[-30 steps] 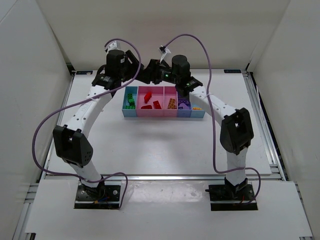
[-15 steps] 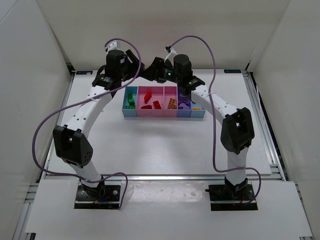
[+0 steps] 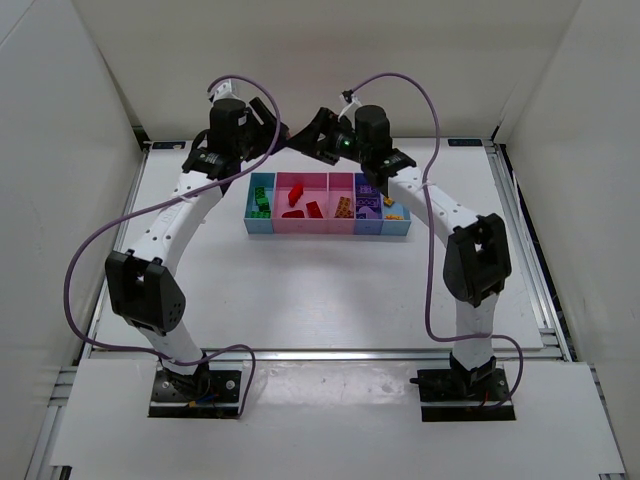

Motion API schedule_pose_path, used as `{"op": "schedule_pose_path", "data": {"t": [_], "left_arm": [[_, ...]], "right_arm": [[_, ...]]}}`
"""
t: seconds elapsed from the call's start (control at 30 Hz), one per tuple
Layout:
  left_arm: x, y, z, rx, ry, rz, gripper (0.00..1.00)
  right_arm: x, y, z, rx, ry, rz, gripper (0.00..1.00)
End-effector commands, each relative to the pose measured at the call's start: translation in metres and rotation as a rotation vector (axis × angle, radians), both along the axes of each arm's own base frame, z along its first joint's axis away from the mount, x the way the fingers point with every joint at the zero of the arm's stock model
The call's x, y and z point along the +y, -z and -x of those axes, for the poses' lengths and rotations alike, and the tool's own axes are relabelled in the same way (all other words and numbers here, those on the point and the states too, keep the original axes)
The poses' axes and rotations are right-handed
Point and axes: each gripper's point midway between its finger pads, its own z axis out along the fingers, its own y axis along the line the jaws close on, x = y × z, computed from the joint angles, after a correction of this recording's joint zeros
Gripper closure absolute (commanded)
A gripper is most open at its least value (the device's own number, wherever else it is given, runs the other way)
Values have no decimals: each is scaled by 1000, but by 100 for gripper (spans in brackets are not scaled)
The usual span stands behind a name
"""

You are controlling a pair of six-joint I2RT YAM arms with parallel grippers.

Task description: Sort the legos into containers by color

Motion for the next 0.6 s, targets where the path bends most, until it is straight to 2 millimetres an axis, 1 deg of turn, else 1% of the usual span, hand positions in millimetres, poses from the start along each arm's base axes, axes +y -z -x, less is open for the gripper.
{"op": "schedule_pose_path", "data": {"t": [0.0,0.23,0.37,0.47,0.57], "left_arm": [[-2,-29,12,-60,23,32,90],[-6,-25,11,-50,40,42,90],[-9,-27,10,-62,52,41,90],[-9,-23,10,-48,54,37,90],[-9,-21,11,-44,54,36,90]], "right_arm": [[5,-28,-5,-38,-2,-66,23],[8,-37,-2,-62,-38,-89,25],[8,-34,-4,-51,-36,-90,25],[11,-35,-3,-54,-48,-94,26],[11,-40,-3,-65,-54,-102,26]]}}
